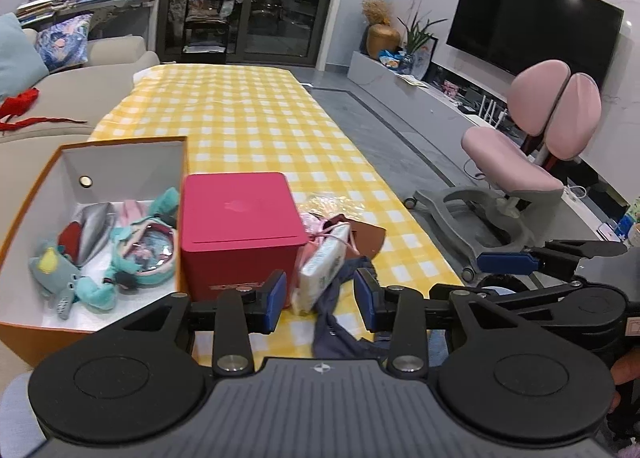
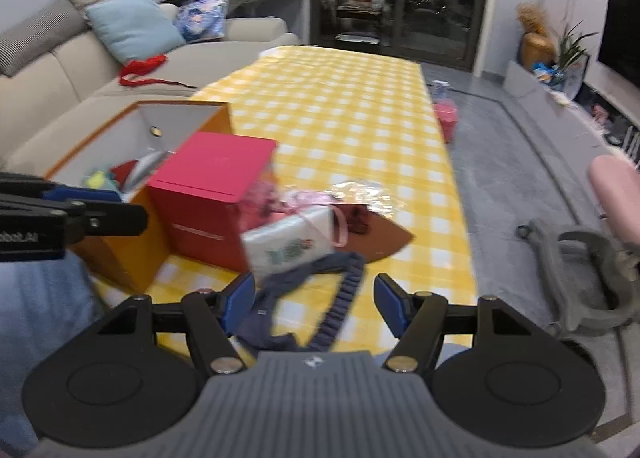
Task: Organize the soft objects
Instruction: 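Move both grippers back over the items on the checked table, then grasp the white tissue packet with the left gripper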
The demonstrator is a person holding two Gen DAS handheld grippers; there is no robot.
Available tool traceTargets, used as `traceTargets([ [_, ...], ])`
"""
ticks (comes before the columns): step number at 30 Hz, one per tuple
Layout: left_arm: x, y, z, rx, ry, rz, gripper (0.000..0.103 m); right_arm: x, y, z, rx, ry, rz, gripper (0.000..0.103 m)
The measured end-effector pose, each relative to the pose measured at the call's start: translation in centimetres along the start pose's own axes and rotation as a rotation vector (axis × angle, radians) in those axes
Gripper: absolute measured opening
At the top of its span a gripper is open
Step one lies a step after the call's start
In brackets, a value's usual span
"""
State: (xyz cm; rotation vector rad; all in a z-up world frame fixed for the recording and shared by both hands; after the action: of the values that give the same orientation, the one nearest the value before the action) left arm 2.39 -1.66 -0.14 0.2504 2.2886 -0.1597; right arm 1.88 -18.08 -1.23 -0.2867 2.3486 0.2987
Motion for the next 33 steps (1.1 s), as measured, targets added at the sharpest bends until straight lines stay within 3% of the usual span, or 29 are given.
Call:
traceTargets([
  [9, 0.2, -2.4, 2.6, 0.031, 0.058, 0.039, 0.052, 0.2, -2.9, 0.1, 0.042, -0.008, 0.055, 0.072],
  [16, 0.2, -4.2, 5.5, 0.038, 0.106, 0.06, 0.069, -0.3, -4.9, 1.5, 0.104, 0.022, 0.014, 0.078],
  [20, 0.4, -4.8, 7.0, 0.047, 0.111, 0.065, 0.075, -0.2, -6.2, 2.8, 0.093, 0.064, 0.041, 0.078],
  [24, 0.5, -5.3, 8.8, 0.057, 0.157, 0.063, 0.076, -0.1, -7.5, 4.5, 0.089, 0.114, 0.082, 0.077],
  [28, 0.5, -5.9, 10.6, 0.051, 0.191, 0.07, 0.075, -0.1, -8.4, 5.9, 0.078, 0.147, 0.111, 0.07],
  [31, 0.1, -6.8, 11.1, 0.004, 0.159, 0.121, 0.074, 0.0, -9.1, 6.6, 0.071, 0.165, 0.145, 0.07],
  [33, -0.2, -8.0, 11.2, -0.03, 0.114, 0.223, 0.071, 0.1, -9.6, 6.9, 0.058, 0.179, 0.173, 0.07],
])
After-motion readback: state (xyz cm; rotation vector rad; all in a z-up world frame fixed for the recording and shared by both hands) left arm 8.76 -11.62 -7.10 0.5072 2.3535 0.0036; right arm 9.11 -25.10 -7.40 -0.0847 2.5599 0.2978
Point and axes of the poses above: each gripper's, at about its wrist camera, not at the fingertips, and z roughly the way its jaws point, y to its left, x to its underside, the point moved 2 cm from there along z, roughly the way its jaws point, and after that the axes turned 14 degrees about -x, right-handed, at the moved point
